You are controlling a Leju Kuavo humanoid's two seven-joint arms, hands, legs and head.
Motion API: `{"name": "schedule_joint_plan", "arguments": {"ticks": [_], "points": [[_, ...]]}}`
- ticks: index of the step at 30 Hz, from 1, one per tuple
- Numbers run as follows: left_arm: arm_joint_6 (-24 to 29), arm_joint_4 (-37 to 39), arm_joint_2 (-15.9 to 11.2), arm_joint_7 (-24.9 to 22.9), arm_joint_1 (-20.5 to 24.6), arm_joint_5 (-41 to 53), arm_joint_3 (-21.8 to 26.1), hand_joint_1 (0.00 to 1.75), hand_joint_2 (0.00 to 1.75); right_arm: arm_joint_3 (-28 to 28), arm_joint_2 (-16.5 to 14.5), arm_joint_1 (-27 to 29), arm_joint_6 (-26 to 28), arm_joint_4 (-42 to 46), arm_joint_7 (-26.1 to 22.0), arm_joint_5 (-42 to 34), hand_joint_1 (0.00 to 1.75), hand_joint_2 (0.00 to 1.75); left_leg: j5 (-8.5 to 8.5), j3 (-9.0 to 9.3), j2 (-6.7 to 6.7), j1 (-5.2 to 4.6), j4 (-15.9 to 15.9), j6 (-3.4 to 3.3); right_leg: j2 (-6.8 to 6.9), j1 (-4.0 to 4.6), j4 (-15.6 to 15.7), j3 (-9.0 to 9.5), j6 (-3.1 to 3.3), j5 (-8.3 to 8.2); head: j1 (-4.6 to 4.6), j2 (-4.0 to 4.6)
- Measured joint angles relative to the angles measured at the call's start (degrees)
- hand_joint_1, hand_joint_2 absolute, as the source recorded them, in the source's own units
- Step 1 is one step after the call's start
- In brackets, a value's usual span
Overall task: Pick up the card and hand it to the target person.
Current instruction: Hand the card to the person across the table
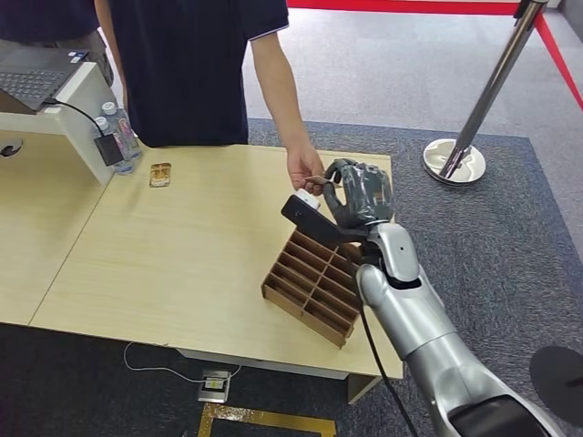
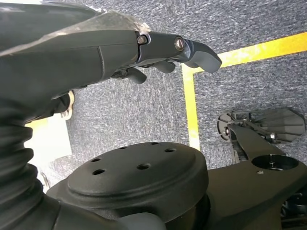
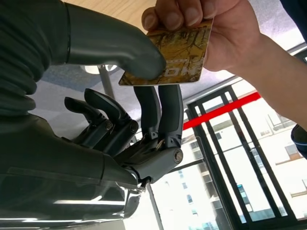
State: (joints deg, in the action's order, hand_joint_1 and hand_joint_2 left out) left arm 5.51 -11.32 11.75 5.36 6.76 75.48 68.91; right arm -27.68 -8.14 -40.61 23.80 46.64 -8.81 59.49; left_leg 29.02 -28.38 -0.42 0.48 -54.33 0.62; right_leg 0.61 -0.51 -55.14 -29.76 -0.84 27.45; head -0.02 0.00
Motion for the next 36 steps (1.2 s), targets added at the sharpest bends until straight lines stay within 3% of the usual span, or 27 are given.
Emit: {"name": "schedule_joint_plan", "arguments": {"ticks": [1, 4, 5, 17, 26, 36], "points": [[-0.09, 0.0, -0.02, 0.05, -0.01, -0.03, 0.0, 0.0, 1.75, -0.01, 0.01, 0.0, 0.0, 0.03, 0.07, -0.05, 1.61, 1.75, 0.0, 0.0, 0.0, 0.0, 0.0, 0.0, 0.0, 0.0, 0.0, 0.0, 0.0, 0.0, -0.01, 0.0], [-0.57, 0.0, -0.19, 0.2, -0.07, -0.45, 0.01, 0.0, 1.75, -0.01, -0.43, -0.14, -0.09, 0.02, 0.42, -0.27, 0.31, 1.75, 0.0, -0.02, 0.0, 0.0, 0.0, 0.0, 0.0, 0.0, -0.01, 0.01, 0.0, 0.0, -0.01, 0.0], [-0.74, 0.0, -0.3, 0.2, -0.11, -0.82, 0.04, 0.0, 1.75, -0.02, -0.84, -0.33, -0.15, -0.09, 0.52, -0.4, 0.01, 1.75, 0.0, -0.02, -0.01, 0.0, 0.0, 0.0, 0.0, 0.0, -0.02, 0.0, 0.0, 0.0, -0.01, 0.0], [-0.23, 0.01, -0.67, 0.34, -0.55, -3.78, 0.9, 0.0, 1.75, -0.27, -7.23, -4.58, 0.43, -4.17, 1.21, -0.42, 0.0, 1.75, -0.01, -0.04, -0.02, 0.08, 0.0, 0.01, 0.0, 0.05, -0.04, -0.02, 0.03, 0.02, -0.01, 0.0], [0.24, 0.04, -0.49, 0.2, -0.58, -4.26, 1.68, 0.0, 1.75, -0.27, -7.85, -5.12, 0.3, -4.3, 1.15, 1.55, 0.0, 1.75, 0.0, -0.03, -0.01, 0.07, 0.0, 0.01, 0.0, 0.04, -0.03, -0.03, 0.03, 0.01, 0.01, 0.0], [0.33, 0.04, -0.37, 0.02, -0.59, -5.0, 1.99, 0.0, 1.75, 0.35, -6.77, -5.18, -1.49, 4.16, 3.4, 5.2, 0.0, 1.75, 0.0, -0.01, -0.01, 0.06, 0.0, 0.01, 0.0, 0.05, -0.03, -0.03, 0.03, 0.01, 0.0, 0.0]]}}
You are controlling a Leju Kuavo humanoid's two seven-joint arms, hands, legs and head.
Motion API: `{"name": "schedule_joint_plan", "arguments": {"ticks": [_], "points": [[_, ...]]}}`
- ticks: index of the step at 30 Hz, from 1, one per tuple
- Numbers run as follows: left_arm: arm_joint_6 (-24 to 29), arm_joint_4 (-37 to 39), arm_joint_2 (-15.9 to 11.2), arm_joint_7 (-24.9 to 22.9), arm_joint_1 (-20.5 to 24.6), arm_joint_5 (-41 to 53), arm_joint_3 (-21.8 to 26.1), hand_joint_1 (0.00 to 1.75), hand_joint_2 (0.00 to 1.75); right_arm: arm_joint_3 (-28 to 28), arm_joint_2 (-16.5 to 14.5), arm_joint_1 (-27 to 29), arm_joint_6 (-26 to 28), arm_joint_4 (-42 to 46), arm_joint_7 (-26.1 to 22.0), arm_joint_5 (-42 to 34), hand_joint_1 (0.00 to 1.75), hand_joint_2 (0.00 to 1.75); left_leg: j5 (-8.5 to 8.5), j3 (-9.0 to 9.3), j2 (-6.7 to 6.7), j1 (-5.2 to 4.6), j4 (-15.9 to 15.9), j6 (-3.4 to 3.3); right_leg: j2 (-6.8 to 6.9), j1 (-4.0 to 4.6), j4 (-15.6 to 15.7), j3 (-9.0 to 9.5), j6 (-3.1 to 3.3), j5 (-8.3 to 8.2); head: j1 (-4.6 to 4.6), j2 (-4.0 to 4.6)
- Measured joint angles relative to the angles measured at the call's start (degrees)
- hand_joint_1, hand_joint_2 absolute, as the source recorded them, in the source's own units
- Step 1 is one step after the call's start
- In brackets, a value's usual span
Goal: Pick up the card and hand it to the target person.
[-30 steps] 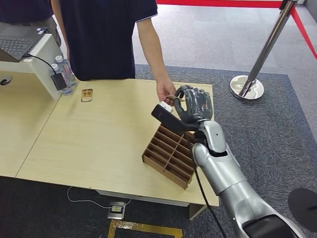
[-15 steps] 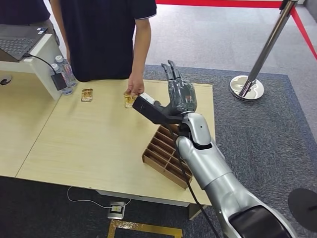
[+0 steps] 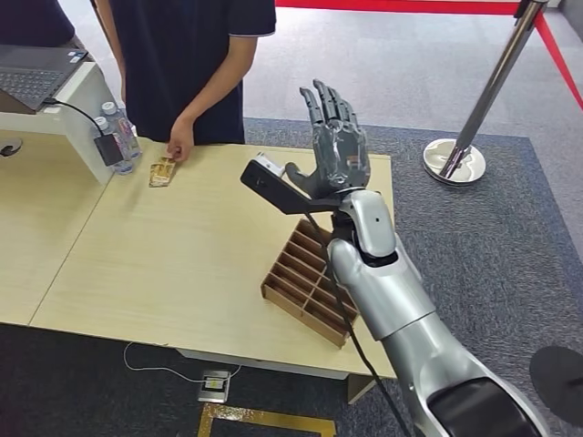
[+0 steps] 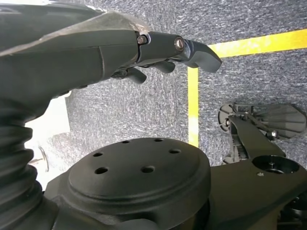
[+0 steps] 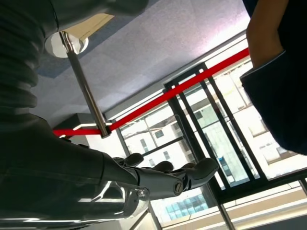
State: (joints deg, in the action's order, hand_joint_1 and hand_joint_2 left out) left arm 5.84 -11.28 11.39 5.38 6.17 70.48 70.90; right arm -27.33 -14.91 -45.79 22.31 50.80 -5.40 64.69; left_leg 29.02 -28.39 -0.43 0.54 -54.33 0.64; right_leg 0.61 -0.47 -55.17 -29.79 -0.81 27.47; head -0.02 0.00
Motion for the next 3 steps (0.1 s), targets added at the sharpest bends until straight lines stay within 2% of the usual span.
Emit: {"name": "schedule_joint_plan", "arguments": {"ticks": [3], "points": [[-0.04, 0.0, 0.0, 0.0, -0.01, -0.14, 0.06, 0.0, 1.75, 0.7, 0.78, 0.0, -0.2, 2.78, 0.94, 1.03, 0.0, 1.75, 0.0, 0.01, 0.0, -0.01, 0.0, 0.0, 0.0, 0.0, 0.01, 0.0, 0.0, 0.0, 0.01, 0.0]]}}
